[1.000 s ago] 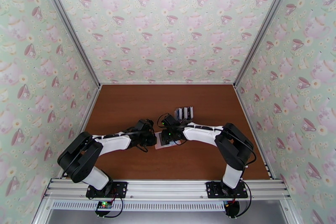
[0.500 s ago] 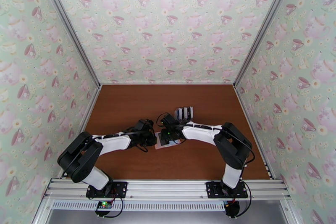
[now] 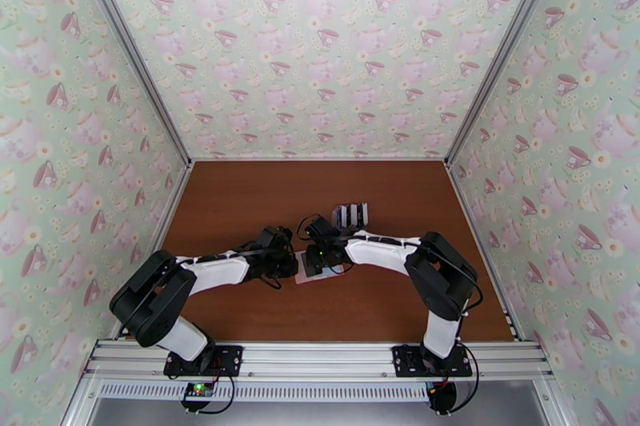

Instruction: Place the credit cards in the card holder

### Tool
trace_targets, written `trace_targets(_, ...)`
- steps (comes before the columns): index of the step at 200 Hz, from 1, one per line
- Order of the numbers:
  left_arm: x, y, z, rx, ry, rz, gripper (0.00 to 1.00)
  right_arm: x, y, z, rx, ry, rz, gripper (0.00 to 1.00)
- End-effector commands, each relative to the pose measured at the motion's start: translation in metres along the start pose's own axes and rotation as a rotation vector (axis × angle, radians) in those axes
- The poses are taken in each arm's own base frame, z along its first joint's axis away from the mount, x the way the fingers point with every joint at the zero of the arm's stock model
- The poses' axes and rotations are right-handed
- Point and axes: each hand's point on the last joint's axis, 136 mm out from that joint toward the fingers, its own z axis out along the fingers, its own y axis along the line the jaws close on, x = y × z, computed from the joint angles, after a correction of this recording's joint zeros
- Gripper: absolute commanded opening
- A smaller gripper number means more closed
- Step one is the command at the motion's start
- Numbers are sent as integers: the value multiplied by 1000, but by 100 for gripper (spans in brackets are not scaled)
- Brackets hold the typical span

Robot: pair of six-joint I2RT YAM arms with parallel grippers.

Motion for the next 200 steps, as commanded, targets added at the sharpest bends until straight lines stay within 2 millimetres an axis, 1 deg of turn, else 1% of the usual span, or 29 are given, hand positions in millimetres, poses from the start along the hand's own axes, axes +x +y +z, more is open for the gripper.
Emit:
trace_targets(1, 32, 39, 11, -122, 97, -25, 5, -2, 11, 1, -38, 2, -10, 38)
trace_targets(55, 32, 40, 11, -124, 96, -28, 5, -2, 15, 1, -45, 2, -14, 38)
trace_targets(101, 31, 40, 11, -124, 95, -30, 5, 1, 23, 1, -61, 7, -26, 37)
trace_targets(200, 31, 41, 11, -124, 95, -33, 5, 2, 31, 4, -80, 11, -31, 37)
